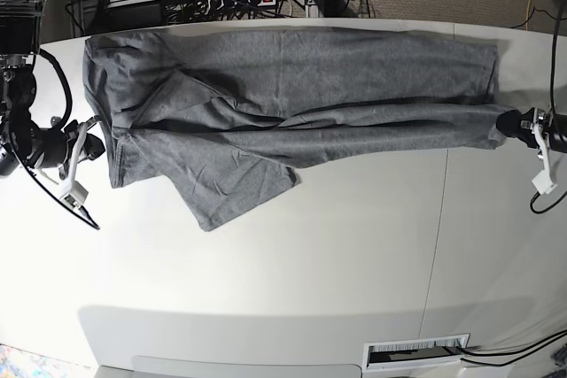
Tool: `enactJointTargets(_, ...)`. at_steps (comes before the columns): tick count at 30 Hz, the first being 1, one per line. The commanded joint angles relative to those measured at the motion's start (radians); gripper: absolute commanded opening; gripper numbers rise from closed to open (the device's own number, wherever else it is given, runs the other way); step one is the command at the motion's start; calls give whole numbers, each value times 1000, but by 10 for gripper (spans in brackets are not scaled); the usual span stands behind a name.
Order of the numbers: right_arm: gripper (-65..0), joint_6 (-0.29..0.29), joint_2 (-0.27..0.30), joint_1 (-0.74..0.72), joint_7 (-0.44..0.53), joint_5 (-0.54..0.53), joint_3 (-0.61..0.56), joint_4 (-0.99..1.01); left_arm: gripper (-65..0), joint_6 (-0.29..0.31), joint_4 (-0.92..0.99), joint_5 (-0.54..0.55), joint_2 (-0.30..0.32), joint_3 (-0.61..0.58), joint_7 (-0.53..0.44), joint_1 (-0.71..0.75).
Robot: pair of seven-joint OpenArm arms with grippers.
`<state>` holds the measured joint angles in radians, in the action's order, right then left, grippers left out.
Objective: Fold the T-shirt properly
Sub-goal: 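Carry the folded hem across the shirt toward the collar edge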
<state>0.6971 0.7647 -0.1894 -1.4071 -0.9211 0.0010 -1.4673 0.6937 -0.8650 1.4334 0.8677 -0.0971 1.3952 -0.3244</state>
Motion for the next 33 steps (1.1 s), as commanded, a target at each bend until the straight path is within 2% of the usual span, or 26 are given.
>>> enactJointTargets(1, -650, 1, 28, -21, 11, -13, 12, -13, -650, 4, -10, 18, 33, 8, 1, -19)
enactJointTargets(11, -650, 1, 28, -21, 11, -4, 12, -13, -650, 4, -10, 25, 37, 8, 1, -19)
enactJointTargets(18, -650, 1, 28, -21, 11, 7, 12, -12, -650, 4, -27, 50, 97, 8, 1, -19)
enactJointTargets(22, -650, 1, 27, -21, 11, 10, 12, -12, -650, 4, -62, 50, 107, 8, 1, -11)
enactJointTargets(28, -650, 1, 27, -21, 11, 10, 12, -12, -650, 4, -198, 50, 99, 8, 1, 41)
enactJointTargets(33, -650, 1, 27, -21, 11, 10, 12, -12, -650, 4, -353, 50, 97, 8, 1, 150)
